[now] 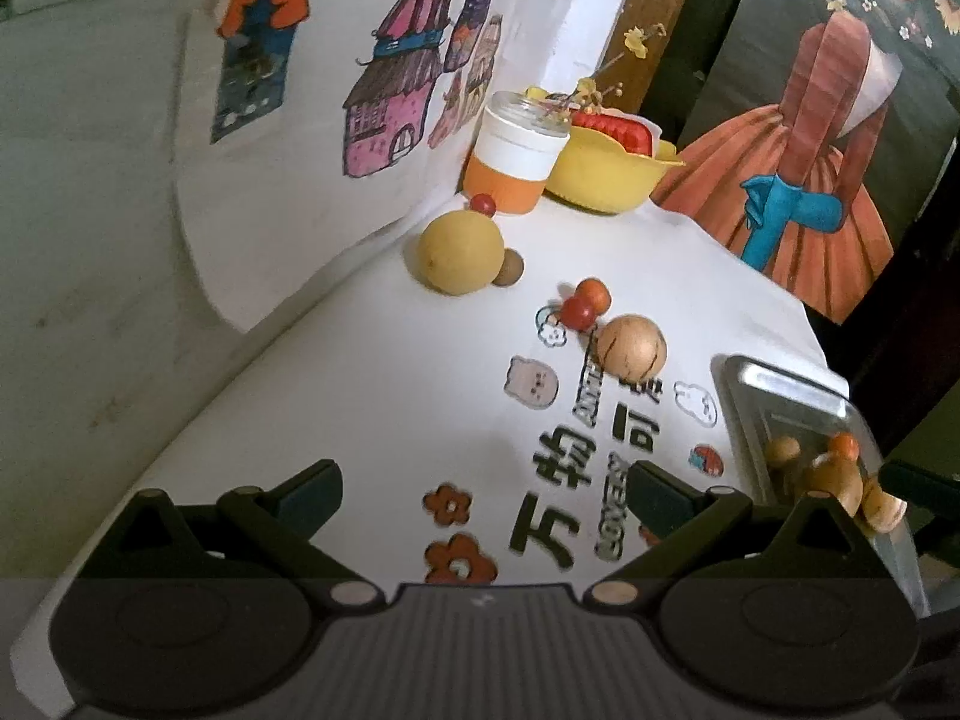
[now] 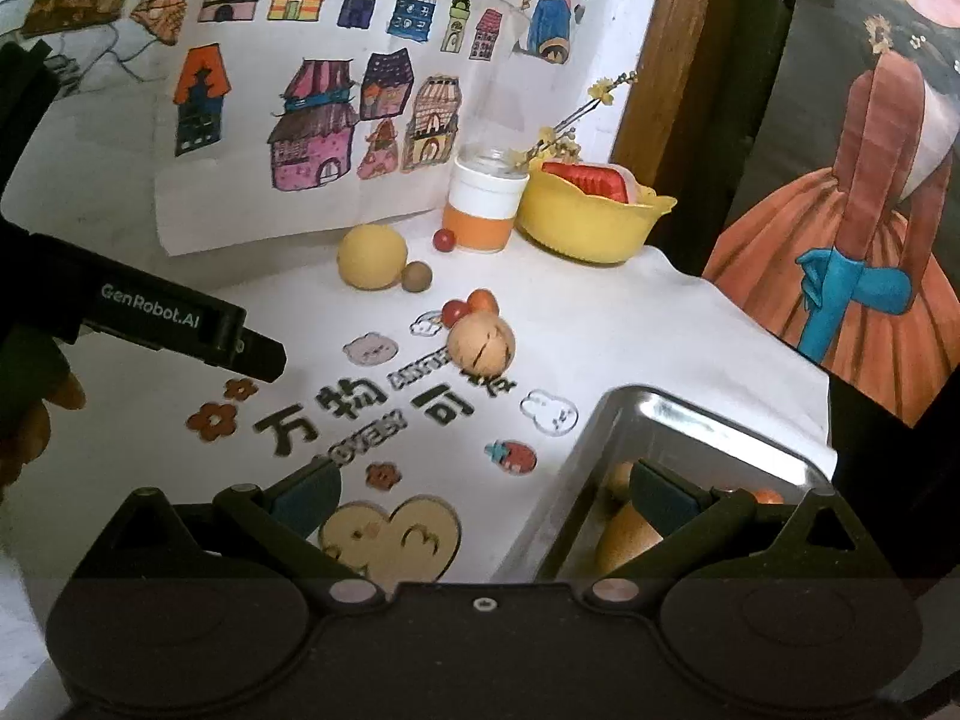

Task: Organize fruits
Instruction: 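Move both open tools away from the tray toward the fruits on the table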

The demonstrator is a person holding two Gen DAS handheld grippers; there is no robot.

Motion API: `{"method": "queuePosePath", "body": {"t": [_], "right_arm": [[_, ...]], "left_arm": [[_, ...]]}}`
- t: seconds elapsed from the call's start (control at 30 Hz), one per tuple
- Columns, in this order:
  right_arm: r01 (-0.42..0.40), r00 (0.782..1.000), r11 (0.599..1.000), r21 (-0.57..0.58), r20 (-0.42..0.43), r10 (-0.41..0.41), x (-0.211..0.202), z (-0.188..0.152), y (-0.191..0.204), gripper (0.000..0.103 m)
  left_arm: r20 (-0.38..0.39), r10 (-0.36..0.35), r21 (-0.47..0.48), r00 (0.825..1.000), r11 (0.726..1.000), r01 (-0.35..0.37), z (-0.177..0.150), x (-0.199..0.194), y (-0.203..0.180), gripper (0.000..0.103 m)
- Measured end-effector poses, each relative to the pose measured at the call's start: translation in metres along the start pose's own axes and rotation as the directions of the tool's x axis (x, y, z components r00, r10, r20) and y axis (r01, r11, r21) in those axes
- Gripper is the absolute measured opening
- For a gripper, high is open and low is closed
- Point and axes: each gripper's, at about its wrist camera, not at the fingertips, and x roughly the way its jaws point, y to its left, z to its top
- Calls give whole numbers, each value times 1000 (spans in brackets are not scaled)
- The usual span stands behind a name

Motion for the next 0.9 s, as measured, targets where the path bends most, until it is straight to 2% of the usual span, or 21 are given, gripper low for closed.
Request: {"method": "queuePosePath", "body": {"t": [0.3,0.53,0.9], "right_arm": [[-7,1000,1000,8,20,7,33,19,-9,102],[-70,997,995,69,31,68,61,35,-20,102],[-121,992,983,140,-21,126,110,42,-23,102]], "left_arm": [[24,14,6,1000,1000,-14,28,27,-5,103],[69,35,75,997,996,-40,51,54,-7,103],[86,92,106,992,989,-101,66,90,-7,103]]}}
